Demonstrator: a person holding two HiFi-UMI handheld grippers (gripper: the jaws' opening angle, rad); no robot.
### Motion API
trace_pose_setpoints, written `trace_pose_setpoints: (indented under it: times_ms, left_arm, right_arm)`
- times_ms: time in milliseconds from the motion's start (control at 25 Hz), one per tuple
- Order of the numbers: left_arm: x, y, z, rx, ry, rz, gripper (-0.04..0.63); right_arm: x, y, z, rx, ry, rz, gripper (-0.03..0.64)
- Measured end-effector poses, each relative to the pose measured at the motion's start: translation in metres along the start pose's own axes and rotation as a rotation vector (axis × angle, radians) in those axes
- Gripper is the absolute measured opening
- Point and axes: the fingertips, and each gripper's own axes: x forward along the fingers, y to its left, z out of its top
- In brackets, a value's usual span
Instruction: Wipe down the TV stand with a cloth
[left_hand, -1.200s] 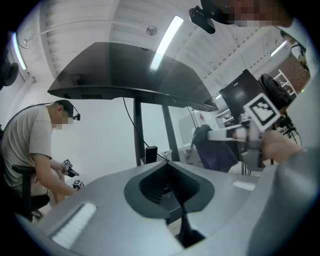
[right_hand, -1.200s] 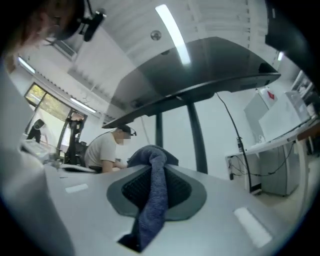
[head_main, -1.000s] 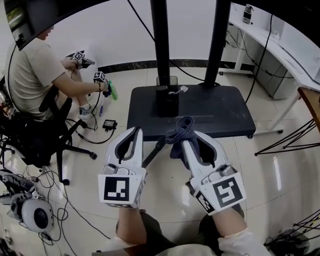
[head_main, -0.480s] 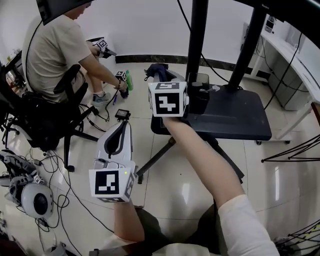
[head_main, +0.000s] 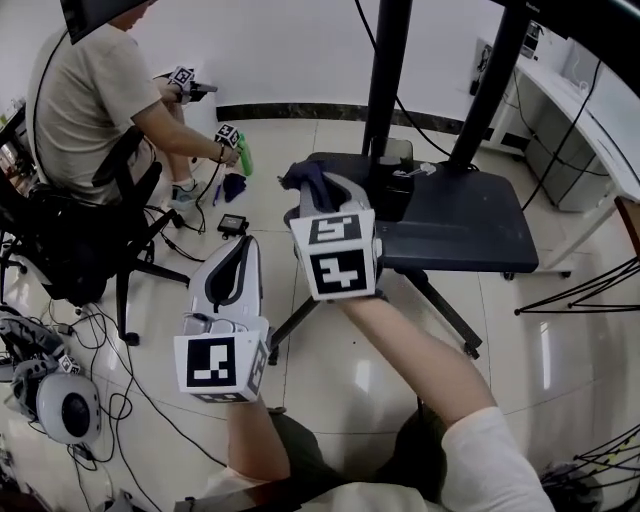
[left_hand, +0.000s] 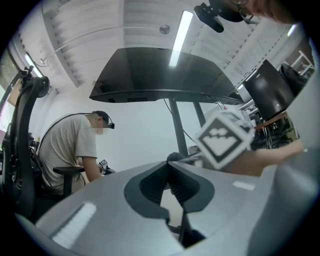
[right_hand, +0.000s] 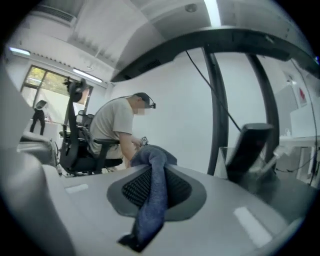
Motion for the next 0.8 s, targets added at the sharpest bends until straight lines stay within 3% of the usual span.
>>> trace_pose_setpoints:
  times_ms: [120,280,600,800]
  left_arm:
    - [0.004,-0.006,-0.004,0.000,0.007,-0.009,0.066]
    - [0.013,-0.026,-0.009,0.010,0.015,-0.045,0.066]
    - [0.021,-0.070,-0.002,0.015,-0.002,-0.129,0.066]
    - [0.014,-0.085,0.002,0.033,0.054,-0.154,0.066]
  right_arm:
    - [-0.067,0.017,0.007,-0.068,-0.197,0.053,0.052]
    - [-0.099,-0.028,0.011,-0.030,-0.293,0.027,0.052]
    - [-0.124,-0.158,0.013,0.151,-0.311,-0.090,0.053]
    - [-0.048,-0.227,0.005,0.187,-0.149,-0.140,0.054]
